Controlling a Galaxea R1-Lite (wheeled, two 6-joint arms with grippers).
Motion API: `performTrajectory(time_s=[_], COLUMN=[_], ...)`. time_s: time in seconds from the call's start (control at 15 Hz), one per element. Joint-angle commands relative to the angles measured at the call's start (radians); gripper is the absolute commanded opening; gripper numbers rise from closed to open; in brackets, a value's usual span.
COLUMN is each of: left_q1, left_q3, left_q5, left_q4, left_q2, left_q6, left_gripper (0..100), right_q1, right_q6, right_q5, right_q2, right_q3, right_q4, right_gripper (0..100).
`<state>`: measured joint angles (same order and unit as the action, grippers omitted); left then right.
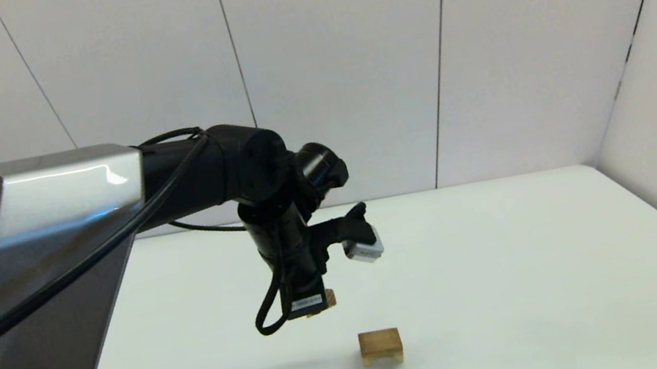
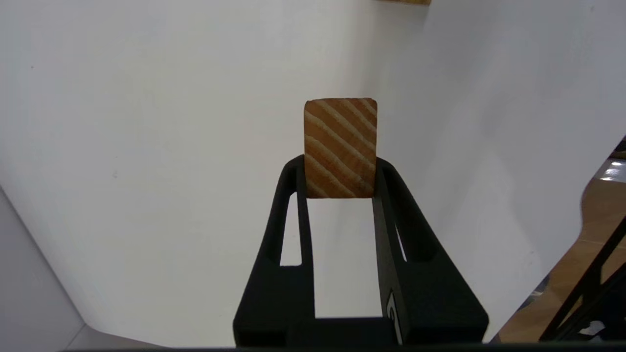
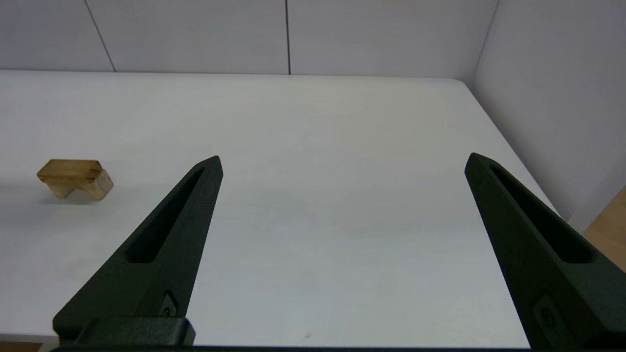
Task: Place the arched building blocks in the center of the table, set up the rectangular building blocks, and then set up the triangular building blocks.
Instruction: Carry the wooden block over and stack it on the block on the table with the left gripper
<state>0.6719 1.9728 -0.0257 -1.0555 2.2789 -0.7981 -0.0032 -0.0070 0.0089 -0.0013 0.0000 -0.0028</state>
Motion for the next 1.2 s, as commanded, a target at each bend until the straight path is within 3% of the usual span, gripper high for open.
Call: performTrajectory(time_s=[0.07,0.53,1.2], left_q1=[0.028,0.075,0.178], left_q3=[0.001,0.001,0.001], left_q5=[-0.003,-0.003,-0.005], left_q4=[-0.001,-0.004,0.14], left_q2=[0.017,0.044,0.109], left_q6=[0.056,0.266,0.266], left_gripper=[0,0,0], right_q1=[0.0,0.0,0.0], right_q6=[-0.001,-0.001,-0.001], right_q5=[0.0,0.0,0.0], right_q2=[0.0,0.0,0.0], right_q3=[0.0,0.0,0.0], right_q4=[0.0,0.0,0.0], right_gripper=[100,100,100])
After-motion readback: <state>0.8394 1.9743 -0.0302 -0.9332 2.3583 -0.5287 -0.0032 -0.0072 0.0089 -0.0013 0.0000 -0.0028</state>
